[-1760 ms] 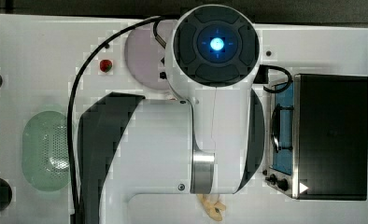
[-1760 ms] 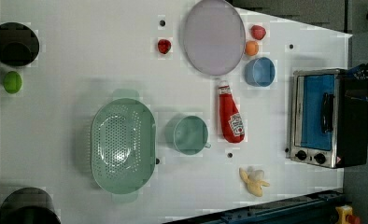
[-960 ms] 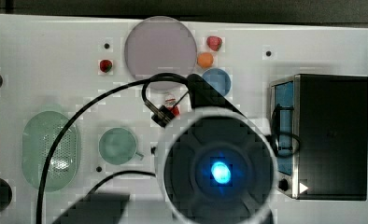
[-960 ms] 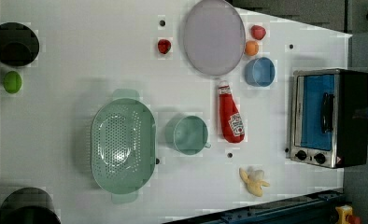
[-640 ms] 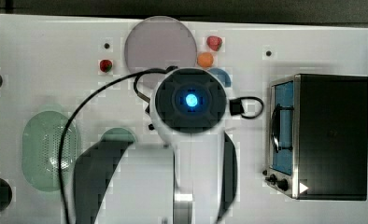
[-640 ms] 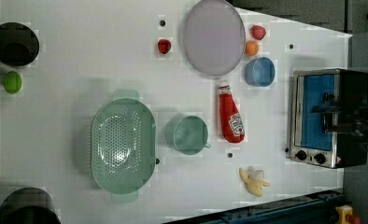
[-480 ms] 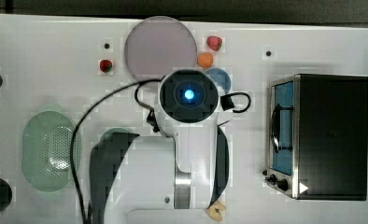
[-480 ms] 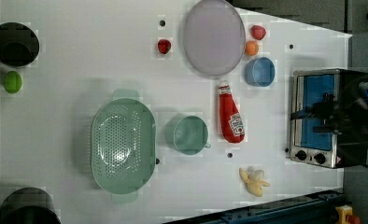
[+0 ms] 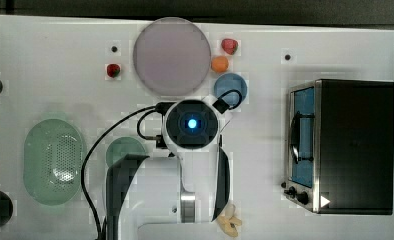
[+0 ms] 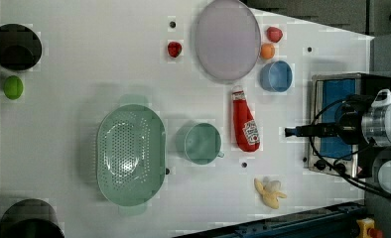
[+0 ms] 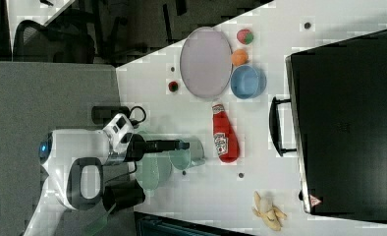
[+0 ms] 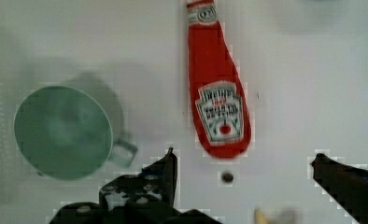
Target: Pick Ketchup from the table and place it in strainer.
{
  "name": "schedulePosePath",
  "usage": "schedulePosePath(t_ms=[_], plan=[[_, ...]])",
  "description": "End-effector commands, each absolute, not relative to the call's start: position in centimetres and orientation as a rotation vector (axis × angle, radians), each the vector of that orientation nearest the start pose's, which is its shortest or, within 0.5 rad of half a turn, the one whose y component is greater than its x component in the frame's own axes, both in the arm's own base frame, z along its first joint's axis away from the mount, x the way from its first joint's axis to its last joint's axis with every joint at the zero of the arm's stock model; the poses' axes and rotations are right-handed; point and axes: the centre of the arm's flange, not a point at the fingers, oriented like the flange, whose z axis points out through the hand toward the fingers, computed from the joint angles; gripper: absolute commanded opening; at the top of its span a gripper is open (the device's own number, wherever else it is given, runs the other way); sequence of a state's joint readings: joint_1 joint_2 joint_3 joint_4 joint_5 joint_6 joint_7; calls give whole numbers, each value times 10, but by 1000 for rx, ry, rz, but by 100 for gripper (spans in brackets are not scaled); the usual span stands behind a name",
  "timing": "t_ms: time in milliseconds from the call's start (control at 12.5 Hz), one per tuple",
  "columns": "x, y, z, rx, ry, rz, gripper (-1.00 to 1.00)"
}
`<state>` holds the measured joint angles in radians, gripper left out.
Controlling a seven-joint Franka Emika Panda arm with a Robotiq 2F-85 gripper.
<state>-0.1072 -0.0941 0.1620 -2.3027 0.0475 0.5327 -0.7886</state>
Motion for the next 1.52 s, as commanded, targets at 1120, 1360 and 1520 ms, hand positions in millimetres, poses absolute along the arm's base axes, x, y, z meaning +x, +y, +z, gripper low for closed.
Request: schedulePosePath(t_ms=[1120, 1360, 1520], plan=[[476, 28, 172, -3066, -283, 103, 100], [471, 25, 157, -3063, -271, 112, 93], [468, 25, 155, -3063, -269, 123, 44]])
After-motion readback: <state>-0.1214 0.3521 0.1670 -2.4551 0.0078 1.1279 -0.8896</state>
